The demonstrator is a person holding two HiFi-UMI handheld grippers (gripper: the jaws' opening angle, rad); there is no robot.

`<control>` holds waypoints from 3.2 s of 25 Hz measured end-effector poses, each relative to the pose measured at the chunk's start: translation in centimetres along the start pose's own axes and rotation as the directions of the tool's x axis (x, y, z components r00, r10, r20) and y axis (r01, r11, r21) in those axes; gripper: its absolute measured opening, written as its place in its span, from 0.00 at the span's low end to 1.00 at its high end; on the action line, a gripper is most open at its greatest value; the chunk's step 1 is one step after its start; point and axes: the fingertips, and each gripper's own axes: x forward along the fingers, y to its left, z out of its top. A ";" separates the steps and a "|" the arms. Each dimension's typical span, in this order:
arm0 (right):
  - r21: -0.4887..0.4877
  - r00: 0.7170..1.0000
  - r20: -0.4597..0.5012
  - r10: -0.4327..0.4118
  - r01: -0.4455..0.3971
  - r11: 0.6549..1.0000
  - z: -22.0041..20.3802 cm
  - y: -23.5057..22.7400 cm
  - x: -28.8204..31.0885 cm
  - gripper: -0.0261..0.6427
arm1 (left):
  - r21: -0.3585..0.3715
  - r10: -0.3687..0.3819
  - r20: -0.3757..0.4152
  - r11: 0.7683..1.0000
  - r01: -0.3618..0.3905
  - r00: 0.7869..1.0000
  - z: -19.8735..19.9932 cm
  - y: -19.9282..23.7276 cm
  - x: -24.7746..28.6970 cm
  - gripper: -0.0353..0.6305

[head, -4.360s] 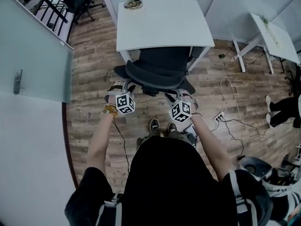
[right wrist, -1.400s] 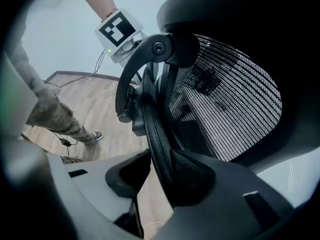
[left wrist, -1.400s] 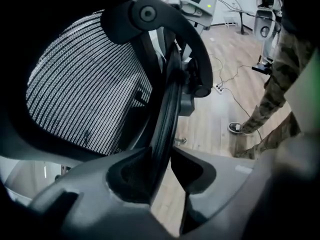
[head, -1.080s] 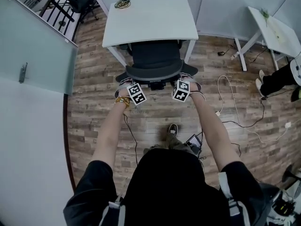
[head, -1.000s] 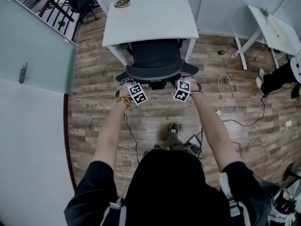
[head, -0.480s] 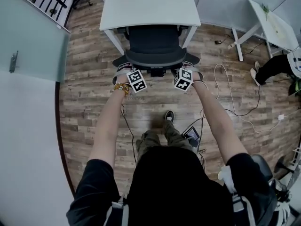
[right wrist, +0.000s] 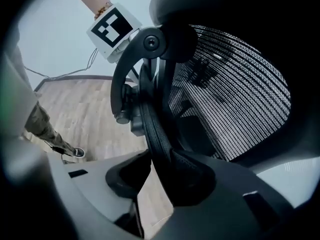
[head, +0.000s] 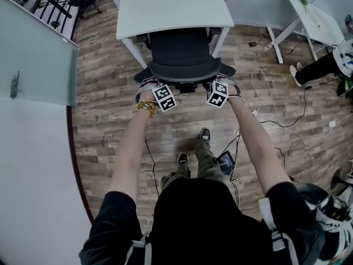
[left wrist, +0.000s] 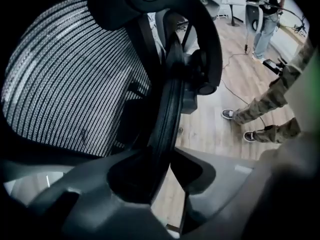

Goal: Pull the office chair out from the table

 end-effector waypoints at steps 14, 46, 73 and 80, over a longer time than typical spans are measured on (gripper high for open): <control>0.017 1.000 -0.001 -0.003 0.003 1.000 1.5 3.6 -0.8 0.22 | 0.003 0.007 0.010 1.000 -0.007 1.000 -2.2 -2.4 -1.5 0.25; -0.003 1.000 0.028 0.011 -0.011 1.000 2.2 13.6 -6.1 0.21 | 0.025 0.049 0.039 0.998 -0.050 0.998 -4.6 -11.4 -7.9 0.27; 0.027 1.000 0.007 0.004 -0.005 1.000 2.4 16.8 -7.7 0.22 | 0.059 0.083 0.061 0.994 -0.087 0.995 -5.3 -14.2 -9.8 0.27; 0.027 1.000 0.002 0.016 -0.016 1.000 2.1 17.0 -8.0 0.22 | 0.044 0.084 0.051 0.995 -0.086 0.995 -5.0 -14.5 -10.1 0.27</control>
